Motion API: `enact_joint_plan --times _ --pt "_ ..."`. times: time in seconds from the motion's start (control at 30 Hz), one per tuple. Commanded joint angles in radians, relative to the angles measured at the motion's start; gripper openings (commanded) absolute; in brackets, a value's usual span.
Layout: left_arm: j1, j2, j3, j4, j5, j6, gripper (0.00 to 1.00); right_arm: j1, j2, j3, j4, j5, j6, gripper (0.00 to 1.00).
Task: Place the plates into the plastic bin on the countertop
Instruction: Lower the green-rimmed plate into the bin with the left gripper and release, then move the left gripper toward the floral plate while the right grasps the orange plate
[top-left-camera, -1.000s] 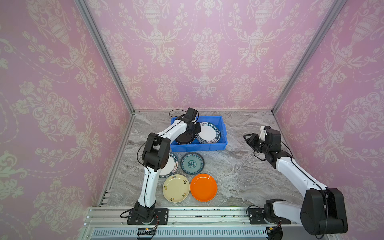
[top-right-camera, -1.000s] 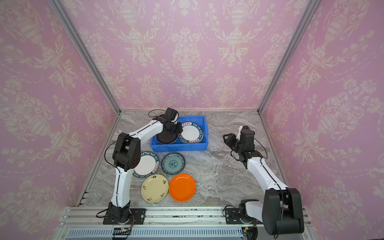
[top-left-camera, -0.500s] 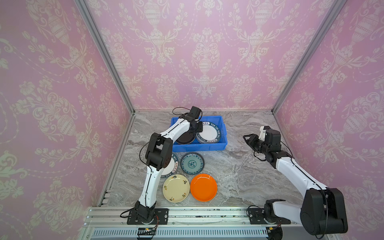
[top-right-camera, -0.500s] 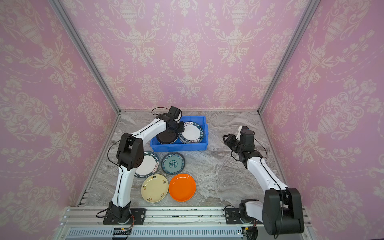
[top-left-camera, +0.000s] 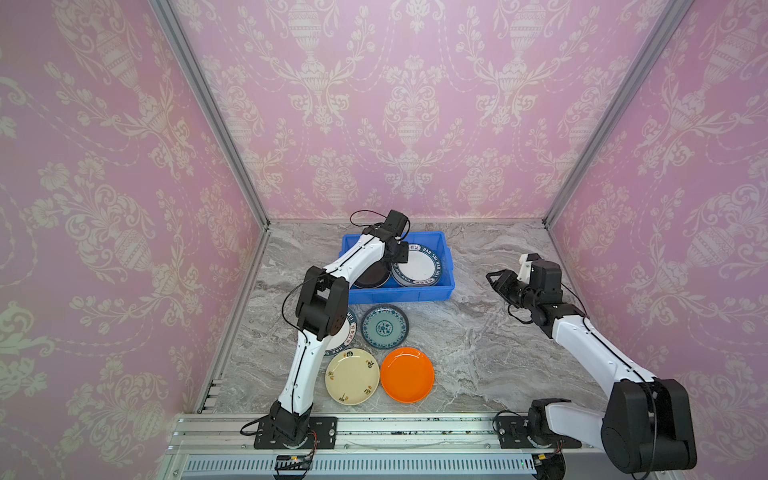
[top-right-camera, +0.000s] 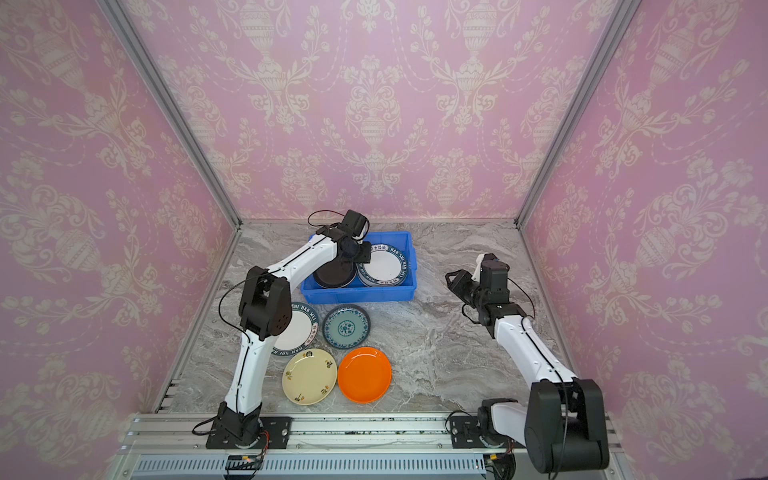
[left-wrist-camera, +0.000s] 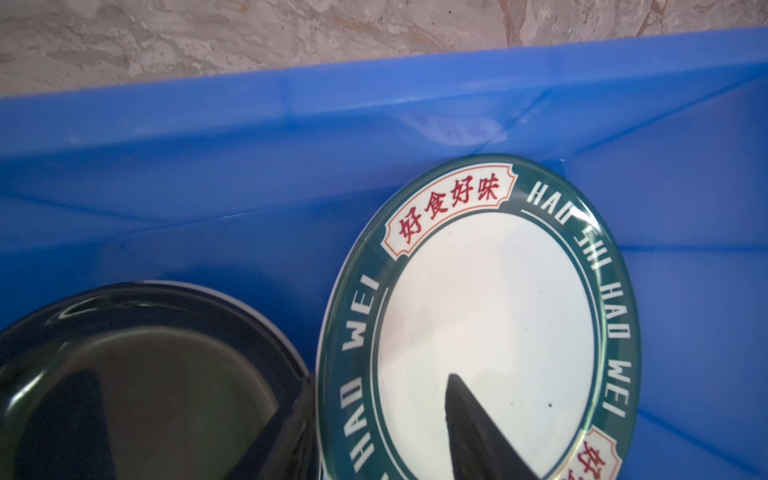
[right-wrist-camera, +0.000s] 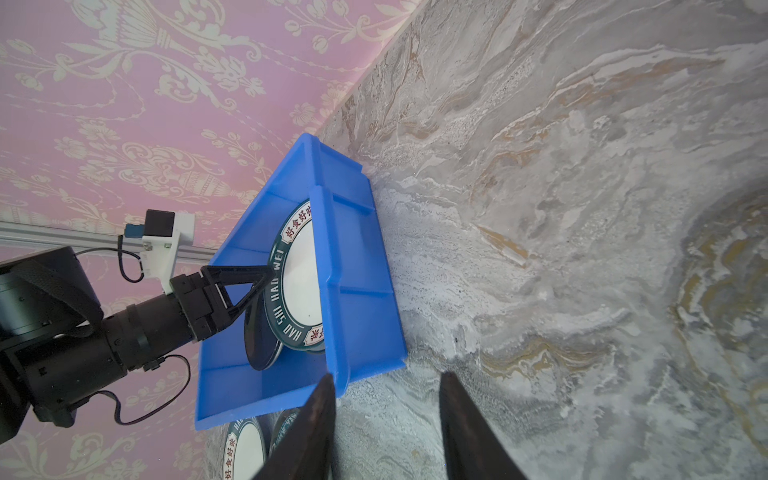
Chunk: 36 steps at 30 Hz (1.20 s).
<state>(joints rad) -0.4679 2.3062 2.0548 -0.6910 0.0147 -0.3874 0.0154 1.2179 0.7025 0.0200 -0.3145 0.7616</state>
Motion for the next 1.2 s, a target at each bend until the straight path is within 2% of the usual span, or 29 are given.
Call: enact_joint_plan --times 0.0,0.3,0.47,0.7,0.87,1.17 --pt "-0.015 0.025 0.047 -0.026 -0.017 0.037 0.53 0.011 -0.033 -0.014 -0.014 0.008 -0.024 0.43" --pt "-0.018 0.032 0.074 -0.029 -0.011 0.044 0.53 0.017 -0.06 -0.022 -0.028 0.011 -0.036 0.43" --pt "-0.017 -0.015 0.066 -0.037 0.008 0.058 0.57 0.051 -0.092 -0.021 -0.043 -0.055 -0.082 0.42" --pt "-0.022 -0.249 -0.195 0.116 0.119 0.078 0.63 0.122 -0.178 -0.019 -0.198 -0.125 -0.139 0.4" --pt "-0.025 -0.396 -0.357 0.152 0.122 0.083 0.65 0.202 -0.23 -0.022 -0.291 -0.156 -0.196 0.39" --pt "-0.054 -0.548 -0.532 0.171 0.252 0.008 0.64 0.308 -0.218 -0.085 -0.336 -0.15 -0.195 0.41"
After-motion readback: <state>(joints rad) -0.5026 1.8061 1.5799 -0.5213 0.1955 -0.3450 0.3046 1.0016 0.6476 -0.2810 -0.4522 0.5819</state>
